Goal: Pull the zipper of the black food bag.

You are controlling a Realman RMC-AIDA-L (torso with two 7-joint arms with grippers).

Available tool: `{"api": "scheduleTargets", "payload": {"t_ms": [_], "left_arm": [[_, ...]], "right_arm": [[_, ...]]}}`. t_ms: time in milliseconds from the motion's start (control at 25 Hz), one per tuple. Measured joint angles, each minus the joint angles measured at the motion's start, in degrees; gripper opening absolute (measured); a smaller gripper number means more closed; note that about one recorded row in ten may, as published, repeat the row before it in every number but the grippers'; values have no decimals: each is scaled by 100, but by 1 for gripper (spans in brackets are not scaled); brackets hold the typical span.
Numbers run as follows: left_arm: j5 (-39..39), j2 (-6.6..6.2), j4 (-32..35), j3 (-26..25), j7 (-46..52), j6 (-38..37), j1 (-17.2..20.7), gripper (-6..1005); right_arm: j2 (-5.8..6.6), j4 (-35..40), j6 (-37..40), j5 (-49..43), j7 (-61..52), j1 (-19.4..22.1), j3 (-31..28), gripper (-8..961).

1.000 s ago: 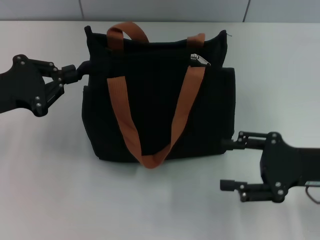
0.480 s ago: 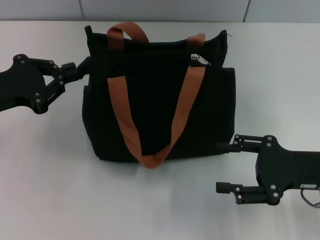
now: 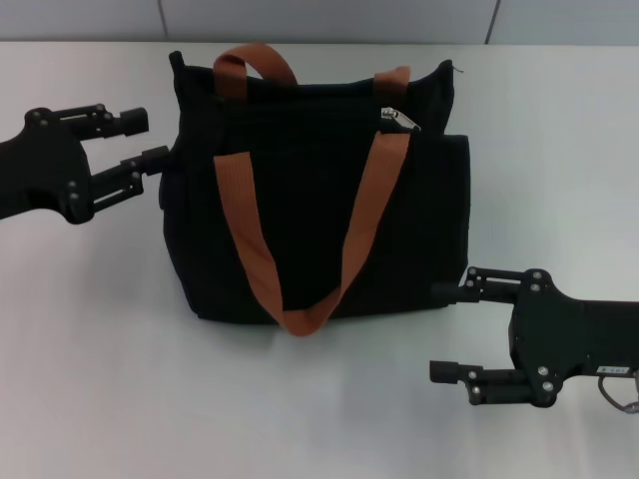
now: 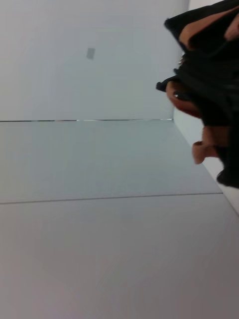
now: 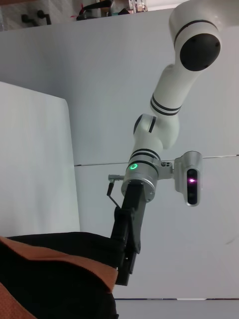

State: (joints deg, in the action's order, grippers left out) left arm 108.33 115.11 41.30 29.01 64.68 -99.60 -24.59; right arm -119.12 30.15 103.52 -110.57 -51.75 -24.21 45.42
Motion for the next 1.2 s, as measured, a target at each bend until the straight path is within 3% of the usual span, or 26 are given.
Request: {"api": "scheduleTargets", "payload": {"t_ms": [120, 280, 360, 440, 480, 520, 560, 600, 760, 1200], "left_arm": [[-127, -90, 24, -77, 283, -205, -36, 451], [-371, -365, -72, -76, 928, -1176, -189, 559], [-399, -385, -134, 9, 1052, -1478, -230, 613], [-392, -343, -167, 336, 1050, -1526, -212, 692], [-312, -241, -176, 741, 968, -1507, -169, 732], [-312, -241, -176, 741, 968, -1507, -169, 771], [-194, -119, -218, 965, 861, -1498, -137, 811], [-194, -119, -218, 965, 861, -1498, -137, 811], [316, 98, -483, 1138, 387, -1497, -13, 813], [925, 233, -1166, 1142, -501, -843, 169, 809]], "right_arm": [[-6, 0, -7, 1, 1, 2, -11, 732], [-6, 0, -32, 8, -14, -7, -2, 731], [-6, -3, -46, 11, -17, -16, 1, 731], [-8, -53, -91, 12, -16, -59, 8, 730], [-7, -114, -117, 10, -14, -101, 11, 730], [-7, -114, -117, 10, -14, -101, 11, 730], [-5, -137, -126, 6, -14, -119, 13, 730], [-1, -156, -134, -1, -14, -134, 15, 730], [5, -200, -149, -15, -14, -175, 20, 729], [-11, -498, -477, -32, 21, -227, 281, 728]]}}
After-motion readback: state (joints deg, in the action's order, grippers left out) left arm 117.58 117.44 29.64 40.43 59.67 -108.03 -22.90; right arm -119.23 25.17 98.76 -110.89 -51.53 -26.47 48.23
